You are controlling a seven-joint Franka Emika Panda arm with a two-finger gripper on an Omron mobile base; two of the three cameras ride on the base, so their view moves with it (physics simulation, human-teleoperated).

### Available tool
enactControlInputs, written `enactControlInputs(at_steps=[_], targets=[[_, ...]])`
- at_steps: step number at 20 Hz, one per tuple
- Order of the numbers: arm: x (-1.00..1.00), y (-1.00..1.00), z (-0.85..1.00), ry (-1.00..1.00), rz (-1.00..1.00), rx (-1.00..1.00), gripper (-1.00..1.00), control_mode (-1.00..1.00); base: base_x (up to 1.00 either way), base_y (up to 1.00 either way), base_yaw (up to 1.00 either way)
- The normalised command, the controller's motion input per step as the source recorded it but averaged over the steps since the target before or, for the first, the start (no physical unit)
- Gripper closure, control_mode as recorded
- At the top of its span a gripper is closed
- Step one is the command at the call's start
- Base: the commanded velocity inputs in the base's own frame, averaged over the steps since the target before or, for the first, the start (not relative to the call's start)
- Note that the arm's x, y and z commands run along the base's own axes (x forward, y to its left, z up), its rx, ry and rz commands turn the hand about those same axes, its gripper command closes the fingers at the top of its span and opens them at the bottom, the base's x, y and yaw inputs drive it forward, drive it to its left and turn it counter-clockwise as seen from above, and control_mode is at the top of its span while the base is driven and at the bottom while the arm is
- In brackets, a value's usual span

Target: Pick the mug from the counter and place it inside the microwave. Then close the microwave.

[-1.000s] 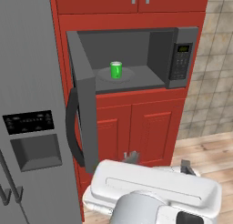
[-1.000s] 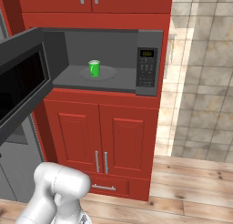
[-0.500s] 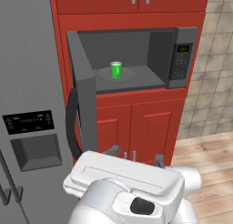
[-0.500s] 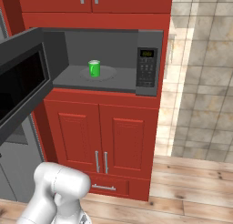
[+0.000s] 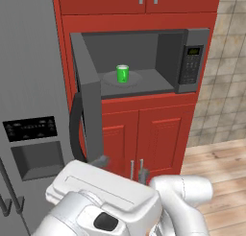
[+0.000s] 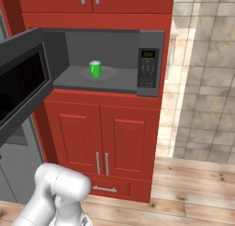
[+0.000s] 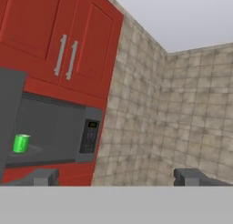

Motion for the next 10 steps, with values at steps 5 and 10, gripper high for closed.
enactControlInputs(at_steps=[5, 10], targets=[[0.21, 0.21, -0.17, 0.00, -0.10, -0.01, -1.00, -1.00, 0.00, 0.00, 0.00], [0.29, 0.17, -0.18, 0.00, -0.06, 0.00, -1.00, -1.00, 0.00, 0.00, 0.00]])
